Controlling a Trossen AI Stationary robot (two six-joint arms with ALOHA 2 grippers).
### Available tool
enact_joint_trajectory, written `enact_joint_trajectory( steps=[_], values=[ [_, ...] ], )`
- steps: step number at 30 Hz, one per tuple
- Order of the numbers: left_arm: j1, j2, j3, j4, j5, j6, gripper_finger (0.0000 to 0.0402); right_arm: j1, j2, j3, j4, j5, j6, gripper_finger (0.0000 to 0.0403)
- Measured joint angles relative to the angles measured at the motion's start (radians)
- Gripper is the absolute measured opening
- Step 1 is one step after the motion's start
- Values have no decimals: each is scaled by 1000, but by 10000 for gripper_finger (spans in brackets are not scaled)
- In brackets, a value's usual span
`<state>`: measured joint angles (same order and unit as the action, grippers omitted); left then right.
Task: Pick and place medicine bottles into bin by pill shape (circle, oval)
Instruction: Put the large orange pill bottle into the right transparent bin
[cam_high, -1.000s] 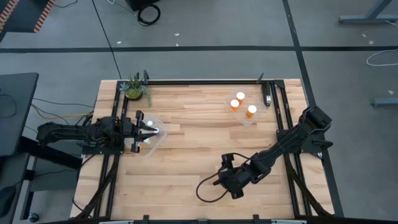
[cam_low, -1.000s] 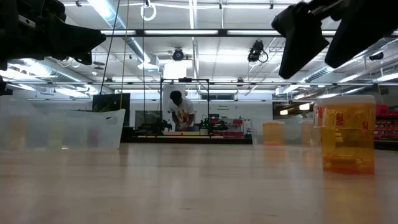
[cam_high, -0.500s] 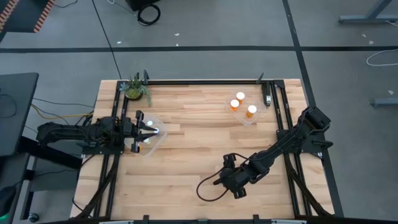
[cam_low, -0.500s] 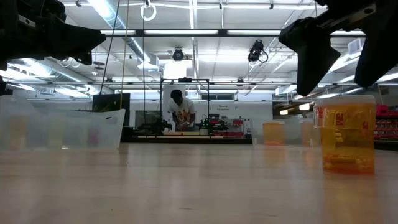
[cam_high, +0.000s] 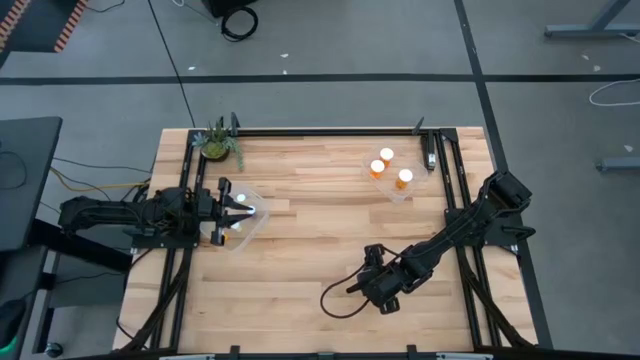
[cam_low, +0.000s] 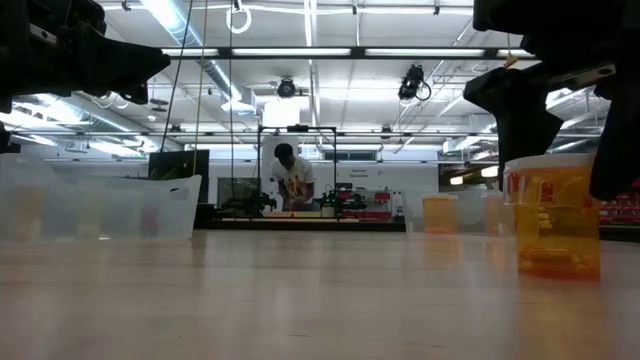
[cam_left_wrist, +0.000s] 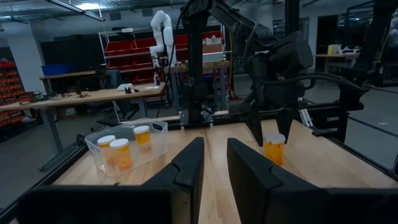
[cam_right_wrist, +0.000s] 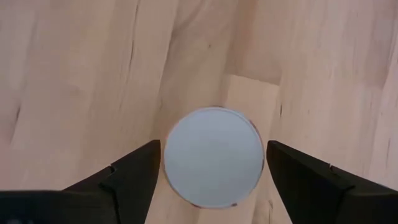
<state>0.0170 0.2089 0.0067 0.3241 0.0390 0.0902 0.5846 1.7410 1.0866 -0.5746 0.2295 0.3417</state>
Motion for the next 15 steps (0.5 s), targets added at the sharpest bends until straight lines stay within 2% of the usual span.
enact_joint_trajectory(
  steps=[10, 15],
  values=[
    [0, 0, 0, 0, 0, 0, 86, -22, -4, 0, 6, 2, -9, 233],
    [0, 0, 0, 0, 0, 0, 82, -62, -15, 3, -25, 10, -9, 229]
  ],
)
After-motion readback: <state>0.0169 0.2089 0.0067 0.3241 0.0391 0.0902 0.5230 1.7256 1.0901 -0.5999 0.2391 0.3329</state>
